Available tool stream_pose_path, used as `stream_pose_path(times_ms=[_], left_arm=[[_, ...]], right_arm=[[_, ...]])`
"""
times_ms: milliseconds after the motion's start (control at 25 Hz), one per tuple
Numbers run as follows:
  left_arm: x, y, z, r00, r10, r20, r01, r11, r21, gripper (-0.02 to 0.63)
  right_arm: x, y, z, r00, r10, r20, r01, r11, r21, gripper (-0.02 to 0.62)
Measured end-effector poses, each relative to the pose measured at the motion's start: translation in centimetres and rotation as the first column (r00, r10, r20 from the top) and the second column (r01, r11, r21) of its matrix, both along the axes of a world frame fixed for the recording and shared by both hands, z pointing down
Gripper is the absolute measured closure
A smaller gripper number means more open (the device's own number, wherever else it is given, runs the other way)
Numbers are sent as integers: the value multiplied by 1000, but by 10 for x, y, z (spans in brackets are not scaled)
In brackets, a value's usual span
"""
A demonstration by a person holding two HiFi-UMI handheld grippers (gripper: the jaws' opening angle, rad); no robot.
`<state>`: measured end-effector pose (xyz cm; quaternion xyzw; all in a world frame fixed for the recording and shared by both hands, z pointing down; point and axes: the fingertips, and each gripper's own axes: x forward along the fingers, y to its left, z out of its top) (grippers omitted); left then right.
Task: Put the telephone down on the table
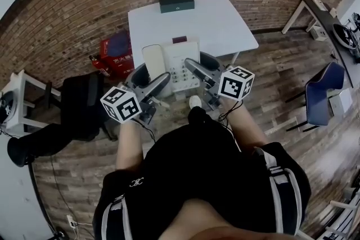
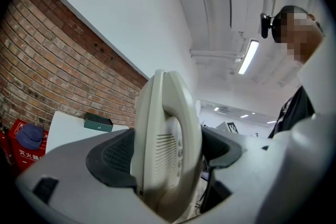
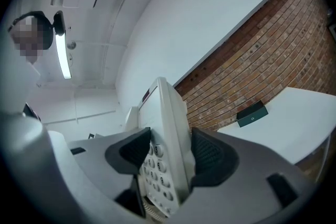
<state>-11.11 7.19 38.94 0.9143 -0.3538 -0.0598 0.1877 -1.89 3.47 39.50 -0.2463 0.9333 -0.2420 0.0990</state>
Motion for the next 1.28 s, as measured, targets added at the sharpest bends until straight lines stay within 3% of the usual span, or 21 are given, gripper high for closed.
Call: stream_pose_path(times_ms=[920, 1280], left_arm=[[11, -263, 19, 1000, -28, 9, 29, 990, -137, 213], [-3, -338, 35, 997, -71, -5, 69, 975, -210, 215]], right_arm=[[9, -267, 22, 999, -43, -3, 43, 991, -128, 385], [-6, -344, 41, 997, -71, -5, 68, 974, -215, 385]])
